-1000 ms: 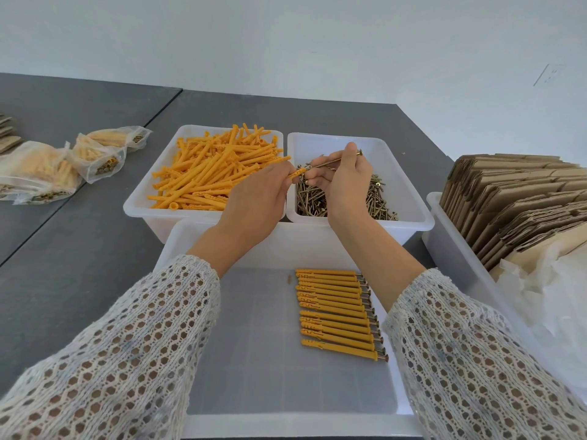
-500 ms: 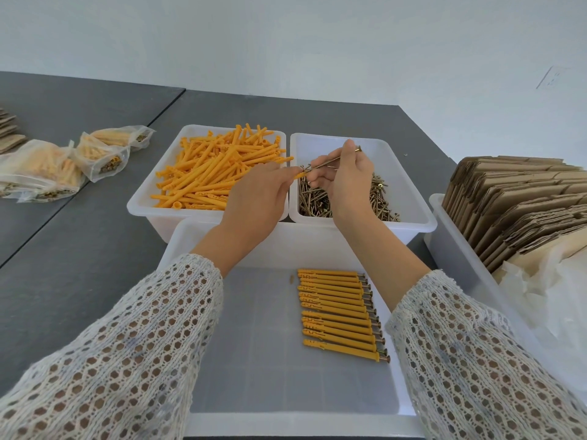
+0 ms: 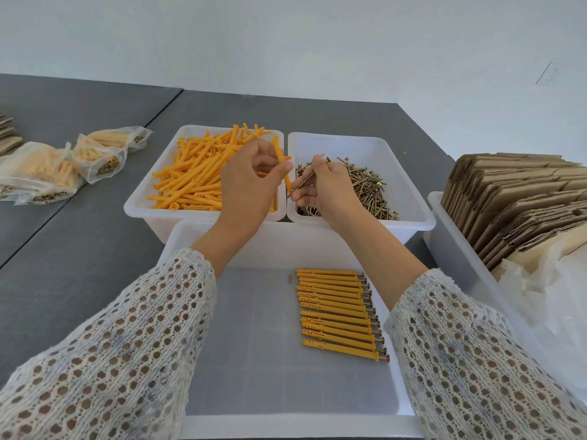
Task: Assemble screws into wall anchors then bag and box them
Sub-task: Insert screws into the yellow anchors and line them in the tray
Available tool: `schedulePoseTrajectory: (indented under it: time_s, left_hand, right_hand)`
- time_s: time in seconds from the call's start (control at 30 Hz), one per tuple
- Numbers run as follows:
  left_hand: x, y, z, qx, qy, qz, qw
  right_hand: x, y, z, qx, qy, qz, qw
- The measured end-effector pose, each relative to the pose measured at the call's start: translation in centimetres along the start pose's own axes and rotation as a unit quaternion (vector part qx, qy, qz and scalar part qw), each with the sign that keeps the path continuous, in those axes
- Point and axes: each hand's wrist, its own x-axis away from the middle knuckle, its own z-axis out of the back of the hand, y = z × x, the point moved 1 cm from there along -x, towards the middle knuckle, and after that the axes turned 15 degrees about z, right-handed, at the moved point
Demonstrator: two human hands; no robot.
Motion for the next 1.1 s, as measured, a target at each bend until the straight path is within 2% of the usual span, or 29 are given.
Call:
schedulePoseTrajectory:
  time_s: [0.07, 0.17, 0.23, 0.3, 0.5, 0.7, 0.9, 1.1]
  left_hand:
    - [0.0, 0.1, 0.1, 0.000, -0.012, -0.007, 1.000]
    - [0.2, 0.1, 0.1, -0.088, -0.025, -0.092, 0.992]
    - [0.5, -0.1, -0.1, -0.203, -0.011, -0.170, 0.964]
    - [0.6, -0.4, -0.2, -0.284, 0.011, -0.205, 0.937]
    - [0.0, -1.1, -0.1, -0.240, -0.036, -0.178, 0.954]
    - [0.0, -1.4, -0.4, -0.249, -0.064, -0.183, 0.949]
    - [-0.1, -1.5, -0.5, -0.240, -0.061, -0.187, 0.950]
    - [0.1, -1.1, -0.7, -0.183, -0.048, -0.150, 0.970]
  right_hand:
    - [0.1, 0.0, -0.2, 0.012, -0.018, 0.000, 1.000]
    - [0.2, -0.4, -0.1, -0.006, 0.004, 0.036, 0.999]
    - [0.1, -0.7, 0.2, -0.051, 0.047, 0.084, 0.994]
    - [0.0, -1.1, 0.6, -0.087, 0.093, 0.118, 0.985]
    - [0.0, -1.0, 1.0, -0.118, 0.145, 0.139, 0.972]
    - [-0.2, -0.8, 1.1, -0.161, 0.155, 0.122, 0.967]
    - [0.0, -0.9, 0.7, -0.141, 0.098, 0.093, 0.981]
    - [0.6, -1.2, -0.4, 0.037, -0.051, 0.076, 0.995]
